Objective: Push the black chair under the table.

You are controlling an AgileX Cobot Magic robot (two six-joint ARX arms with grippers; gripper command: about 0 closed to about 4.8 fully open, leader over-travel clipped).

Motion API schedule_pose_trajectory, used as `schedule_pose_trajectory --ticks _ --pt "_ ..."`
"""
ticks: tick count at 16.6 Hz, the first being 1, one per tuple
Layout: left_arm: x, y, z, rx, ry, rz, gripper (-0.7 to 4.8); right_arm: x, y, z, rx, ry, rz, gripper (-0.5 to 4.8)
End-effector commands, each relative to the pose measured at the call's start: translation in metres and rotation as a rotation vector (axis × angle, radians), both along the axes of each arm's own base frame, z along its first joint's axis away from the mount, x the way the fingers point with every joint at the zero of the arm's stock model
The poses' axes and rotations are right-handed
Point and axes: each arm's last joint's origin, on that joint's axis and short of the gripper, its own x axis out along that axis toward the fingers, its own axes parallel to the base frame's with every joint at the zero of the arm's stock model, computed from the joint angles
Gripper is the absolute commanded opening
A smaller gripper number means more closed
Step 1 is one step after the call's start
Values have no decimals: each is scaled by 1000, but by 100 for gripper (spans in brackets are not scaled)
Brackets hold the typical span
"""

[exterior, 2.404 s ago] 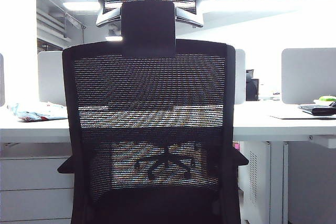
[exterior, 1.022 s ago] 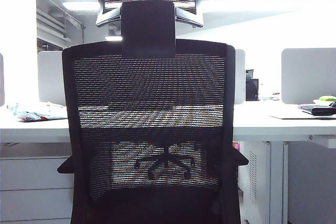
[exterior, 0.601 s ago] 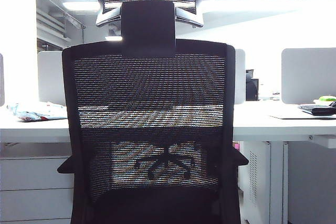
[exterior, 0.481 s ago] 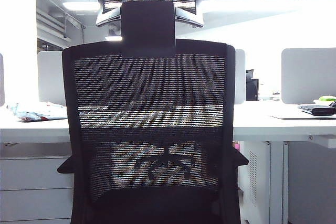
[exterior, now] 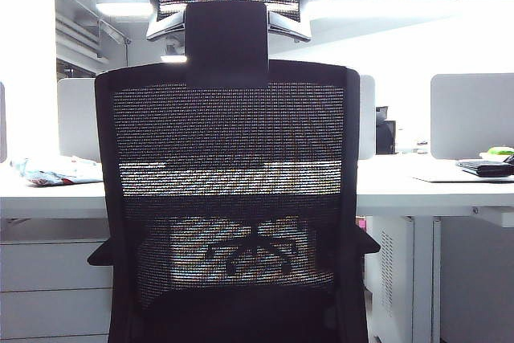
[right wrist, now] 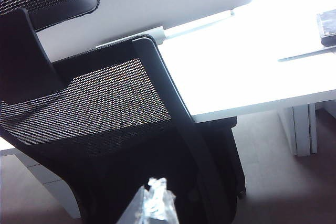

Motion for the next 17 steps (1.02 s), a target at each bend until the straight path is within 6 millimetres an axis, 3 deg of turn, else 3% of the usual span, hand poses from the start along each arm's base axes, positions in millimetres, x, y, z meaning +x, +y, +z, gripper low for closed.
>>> schedule_pose_trajectory --ticks 1,17 --pt "0 0 2 -4 -25 6 -5 -1 0 3 1 -20 -1 3" --pt "0 0 5 -3 -57 6 -5 -1 0 3 1 -20 -1 3"
